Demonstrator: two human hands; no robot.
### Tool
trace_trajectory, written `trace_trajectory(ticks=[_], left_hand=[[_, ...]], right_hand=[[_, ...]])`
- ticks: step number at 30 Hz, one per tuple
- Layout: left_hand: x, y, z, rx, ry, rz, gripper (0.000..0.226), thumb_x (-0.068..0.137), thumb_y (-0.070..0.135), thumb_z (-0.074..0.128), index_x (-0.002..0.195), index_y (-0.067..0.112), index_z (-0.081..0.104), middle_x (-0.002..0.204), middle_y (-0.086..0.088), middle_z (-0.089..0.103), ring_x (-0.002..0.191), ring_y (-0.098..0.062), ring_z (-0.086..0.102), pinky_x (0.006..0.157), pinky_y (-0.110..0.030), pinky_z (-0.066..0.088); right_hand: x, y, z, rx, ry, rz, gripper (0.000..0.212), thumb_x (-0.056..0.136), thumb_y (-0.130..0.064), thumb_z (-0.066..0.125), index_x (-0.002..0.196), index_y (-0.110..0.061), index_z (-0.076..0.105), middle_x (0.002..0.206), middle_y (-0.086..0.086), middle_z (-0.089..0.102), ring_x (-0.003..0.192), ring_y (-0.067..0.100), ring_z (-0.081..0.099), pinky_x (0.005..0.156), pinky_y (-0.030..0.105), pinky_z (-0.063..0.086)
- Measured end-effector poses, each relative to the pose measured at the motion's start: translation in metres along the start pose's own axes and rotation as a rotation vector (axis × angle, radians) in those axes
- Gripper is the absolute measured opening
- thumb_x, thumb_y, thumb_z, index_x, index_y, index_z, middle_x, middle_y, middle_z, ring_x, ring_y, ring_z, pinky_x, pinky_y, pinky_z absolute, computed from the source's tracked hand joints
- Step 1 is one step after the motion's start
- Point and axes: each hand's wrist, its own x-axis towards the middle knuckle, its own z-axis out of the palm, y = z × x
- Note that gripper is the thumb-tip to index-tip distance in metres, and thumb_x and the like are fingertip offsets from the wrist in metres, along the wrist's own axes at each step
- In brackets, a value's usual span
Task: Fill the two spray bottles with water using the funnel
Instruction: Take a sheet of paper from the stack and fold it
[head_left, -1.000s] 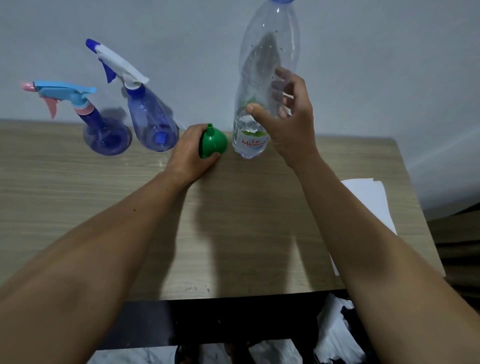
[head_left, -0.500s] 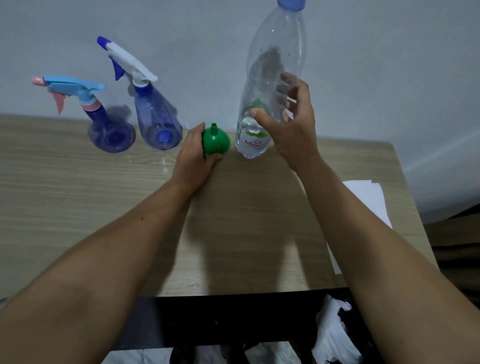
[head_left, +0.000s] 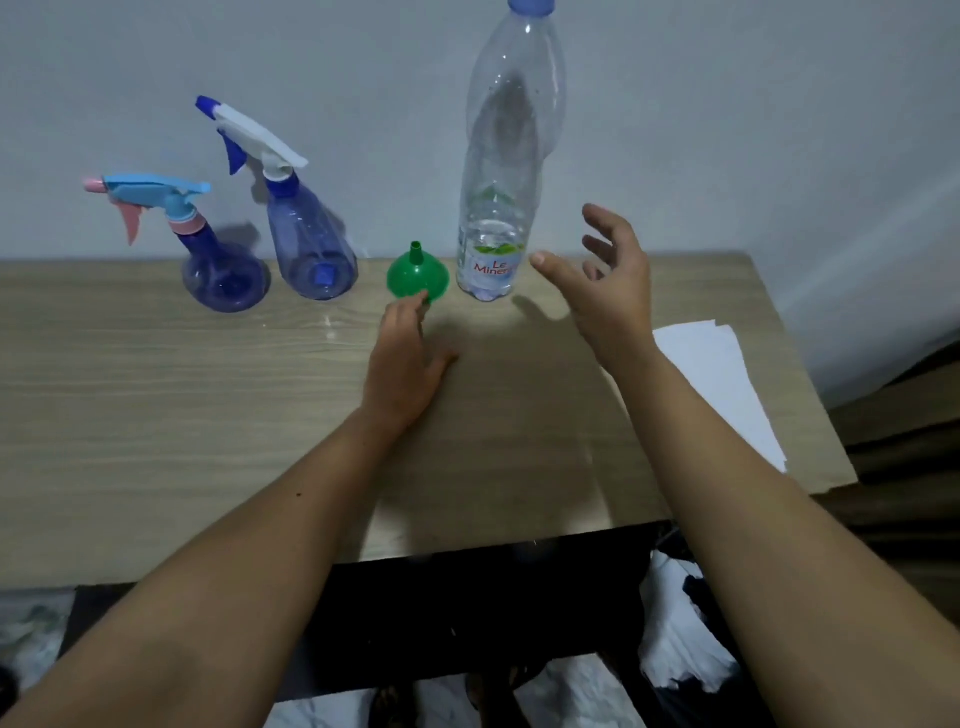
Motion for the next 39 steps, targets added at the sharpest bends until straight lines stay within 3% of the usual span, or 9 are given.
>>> trace_trajectory(ticks=[7, 11, 14, 17, 21, 27, 30, 35, 39], left_hand=[[-0.003, 0.059, 0.06, -0.027, -0.298, 0.371, 0.042, 0.092, 0.018, 0.077, 0.13, 0.007, 0.063, 0.129, -0.013, 0.06, 0.121, -0.028, 0.057, 0.106, -0.038, 0.047], [0.001, 0.099, 0.102, -0.069, -0.409, 0.514, 0.035, 0.091, 0.015, 0.077, 0.122, 0.004, 0.068, 0.121, -0.016, 0.065, 0.115, -0.03, 0.06, 0.101, -0.034, 0.046], [0.0, 0.126, 0.128, -0.106, -0.485, 0.56, 0.037, 0.09, 0.019, 0.074, 0.124, 0.004, 0.069, 0.122, -0.017, 0.066, 0.118, -0.033, 0.061, 0.104, -0.027, 0.041], [0.0, 0.142, 0.147, -0.127, -0.542, 0.604, 0.039, 0.092, 0.016, 0.078, 0.129, 0.01, 0.07, 0.133, -0.015, 0.064, 0.13, -0.032, 0.056, 0.111, -0.024, 0.036], [0.003, 0.155, 0.17, -0.106, -0.573, 0.675, 0.036, 0.094, 0.021, 0.078, 0.129, 0.016, 0.072, 0.142, -0.01, 0.063, 0.139, -0.031, 0.052, 0.118, -0.046, 0.042], [0.001, 0.165, 0.184, -0.101, -0.618, 0.731, 0.029, 0.095, 0.028, 0.076, 0.123, 0.022, 0.075, 0.142, -0.006, 0.064, 0.142, -0.03, 0.049, 0.114, -0.049, 0.045], [-0.002, 0.171, 0.186, -0.099, -0.605, 0.721, 0.031, 0.095, 0.03, 0.077, 0.125, 0.025, 0.075, 0.14, -0.004, 0.065, 0.141, -0.028, 0.05, 0.111, -0.048, 0.047], [0.002, 0.18, 0.186, -0.077, -0.617, 0.818, 0.038, 0.091, 0.041, 0.078, 0.126, 0.026, 0.074, 0.138, -0.004, 0.066, 0.143, -0.031, 0.05, 0.124, -0.049, 0.031], [0.005, 0.186, 0.18, -0.059, -0.673, 0.858, 0.05, 0.086, 0.048, 0.082, 0.13, 0.027, 0.072, 0.143, -0.003, 0.064, 0.145, -0.028, 0.048, 0.123, -0.049, 0.034]], right_hand=[[-0.076, 0.05, -0.095, -0.182, 0.188, 0.129, 0.05, 0.083, -0.036, 0.088, 0.129, -0.03, 0.068, 0.129, -0.017, 0.066, 0.121, 0.006, 0.061, 0.102, 0.025, 0.05], [-0.116, 0.081, -0.146, -0.29, 0.332, 0.174, 0.04, 0.084, -0.029, 0.088, 0.12, -0.024, 0.073, 0.12, -0.016, 0.072, 0.115, 0.006, 0.064, 0.1, 0.026, 0.051], [-0.138, 0.1, -0.172, -0.372, 0.391, 0.197, 0.03, 0.084, -0.024, 0.088, 0.111, -0.021, 0.075, 0.112, -0.011, 0.072, 0.114, 0.016, 0.066, 0.1, 0.034, 0.053], [-0.152, 0.115, -0.184, -0.497, 0.407, 0.186, 0.028, 0.083, -0.033, 0.088, 0.108, -0.026, 0.077, 0.11, -0.007, 0.07, 0.11, 0.027, 0.064, 0.097, 0.046, 0.054], [-0.158, 0.128, -0.189, -0.589, 0.39, 0.191, 0.026, 0.083, -0.033, 0.089, 0.105, -0.022, 0.08, 0.103, -0.007, 0.064, 0.11, 0.029, 0.06, 0.098, 0.028, 0.043], [-0.155, 0.133, -0.191, -0.588, 0.452, 0.139, 0.009, 0.09, -0.031, 0.082, 0.095, -0.024, 0.082, 0.097, -0.013, 0.067, 0.103, 0.03, 0.063, 0.084, 0.028, 0.051], [-0.157, 0.127, -0.191, -0.574, 0.487, 0.111, 0.008, 0.093, -0.03, 0.078, 0.096, -0.025, 0.084, 0.094, -0.016, 0.067, 0.102, 0.029, 0.062, 0.08, 0.02, 0.048], [-0.154, 0.12, -0.193, -0.524, 0.535, 0.099, 0.012, 0.094, -0.035, 0.074, 0.095, -0.028, 0.084, 0.096, -0.014, 0.073, 0.099, 0.024, 0.067, 0.081, 0.044, 0.057], [-0.151, 0.113, -0.196, -0.456, 0.575, 0.133, 0.008, 0.093, -0.028, 0.077, 0.09, -0.025, 0.084, 0.092, -0.014, 0.073, 0.091, 0.005, 0.068, 0.078, 0.031, 0.056]])
